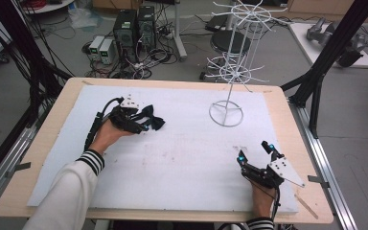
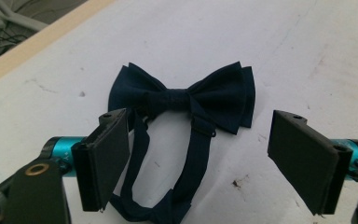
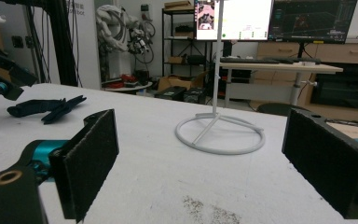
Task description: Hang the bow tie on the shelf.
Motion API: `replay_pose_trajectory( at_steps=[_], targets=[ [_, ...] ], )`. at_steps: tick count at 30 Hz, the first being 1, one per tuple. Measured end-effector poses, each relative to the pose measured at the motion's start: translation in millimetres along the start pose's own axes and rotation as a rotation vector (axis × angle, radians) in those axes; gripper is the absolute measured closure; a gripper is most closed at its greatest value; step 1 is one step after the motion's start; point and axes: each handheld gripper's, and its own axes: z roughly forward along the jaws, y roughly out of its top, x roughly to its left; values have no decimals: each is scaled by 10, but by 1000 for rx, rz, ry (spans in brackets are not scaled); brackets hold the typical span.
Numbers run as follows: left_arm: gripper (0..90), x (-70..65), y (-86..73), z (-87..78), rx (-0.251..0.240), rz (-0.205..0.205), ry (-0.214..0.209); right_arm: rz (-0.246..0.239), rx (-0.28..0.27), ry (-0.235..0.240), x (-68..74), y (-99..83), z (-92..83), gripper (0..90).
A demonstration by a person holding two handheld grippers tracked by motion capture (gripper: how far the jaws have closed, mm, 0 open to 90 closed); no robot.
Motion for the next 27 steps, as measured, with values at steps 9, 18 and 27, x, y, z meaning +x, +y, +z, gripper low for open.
replay_pose_trajectory(
  at_steps=[9,18,27],
  targets=[
    [250,9,78,146,108,24,-28,2,-1,0,0,0,0,98],
    [328,16,143,228,180,35,-51,3,-2,0,-1,0,0,98],
    [438,39,169,296,247,44,-47,5,-1,0,-1,0,-1,98]
  ],
)
